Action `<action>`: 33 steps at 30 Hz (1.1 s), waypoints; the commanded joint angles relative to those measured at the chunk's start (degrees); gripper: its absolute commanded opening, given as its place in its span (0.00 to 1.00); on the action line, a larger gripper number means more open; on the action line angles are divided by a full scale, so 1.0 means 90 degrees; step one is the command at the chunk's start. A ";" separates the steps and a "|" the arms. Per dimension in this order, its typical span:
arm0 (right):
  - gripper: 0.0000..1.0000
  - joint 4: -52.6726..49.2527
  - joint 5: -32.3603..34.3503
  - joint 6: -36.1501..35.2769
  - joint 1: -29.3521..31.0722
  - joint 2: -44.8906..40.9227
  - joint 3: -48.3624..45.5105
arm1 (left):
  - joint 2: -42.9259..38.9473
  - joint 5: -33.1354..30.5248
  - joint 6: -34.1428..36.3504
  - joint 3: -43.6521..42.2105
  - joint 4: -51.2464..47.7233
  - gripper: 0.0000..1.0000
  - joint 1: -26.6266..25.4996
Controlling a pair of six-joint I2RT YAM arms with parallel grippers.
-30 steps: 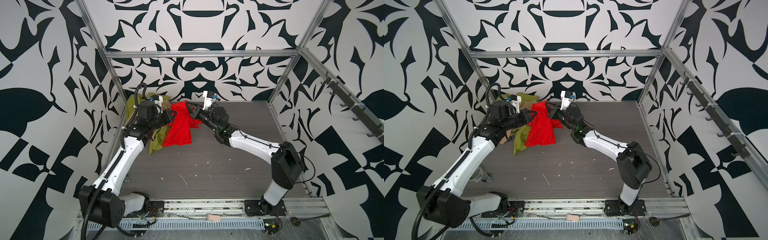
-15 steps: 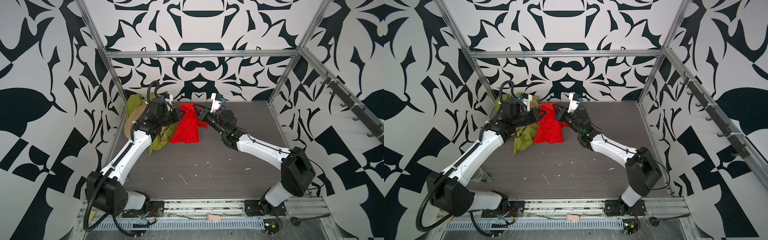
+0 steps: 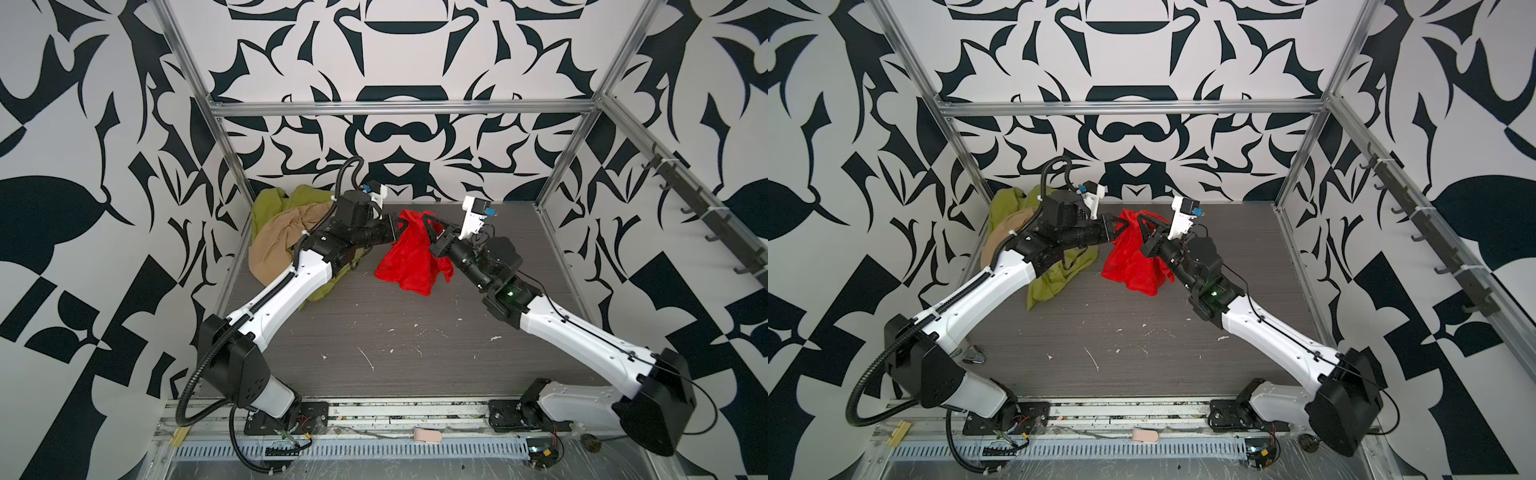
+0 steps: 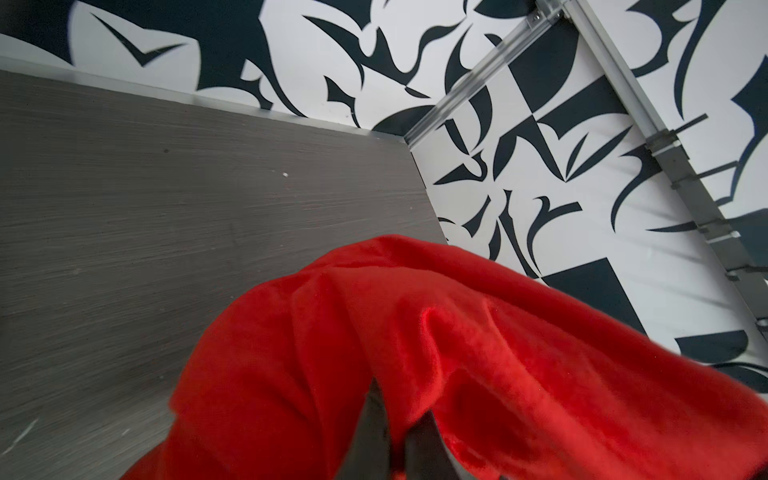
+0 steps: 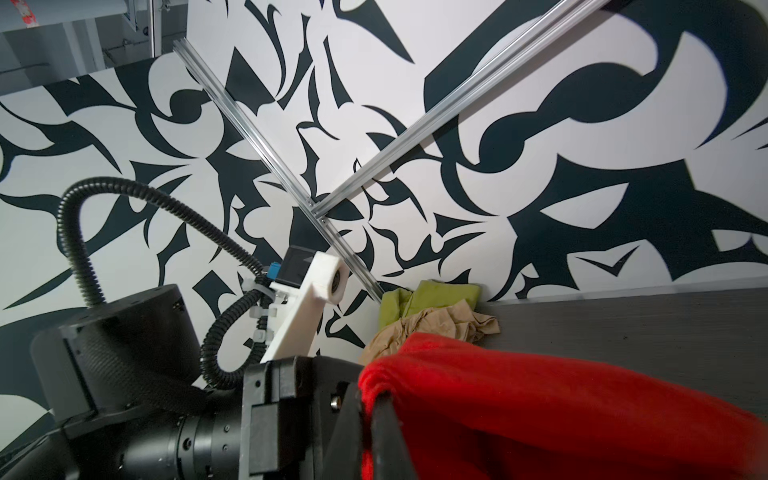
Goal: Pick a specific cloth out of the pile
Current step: 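Carry the red cloth with both grippers away from the pile onto open table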
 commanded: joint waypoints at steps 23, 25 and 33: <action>0.00 -0.0826 0.1376 -0.0425 0.0002 -0.1555 -0.1477 | 0.1433 0.0294 -0.0381 0.0500 0.0465 0.00 -0.0637; 0.00 -0.0928 0.1438 -0.0420 0.0002 -0.1459 -0.1458 | 0.1517 0.0291 -0.0380 0.0475 0.0491 0.00 -0.0627; 0.00 -0.1039 0.1380 -0.0301 -0.0189 -0.1013 -0.1443 | 0.1760 0.0374 -0.0419 0.0341 0.0560 0.00 -0.0454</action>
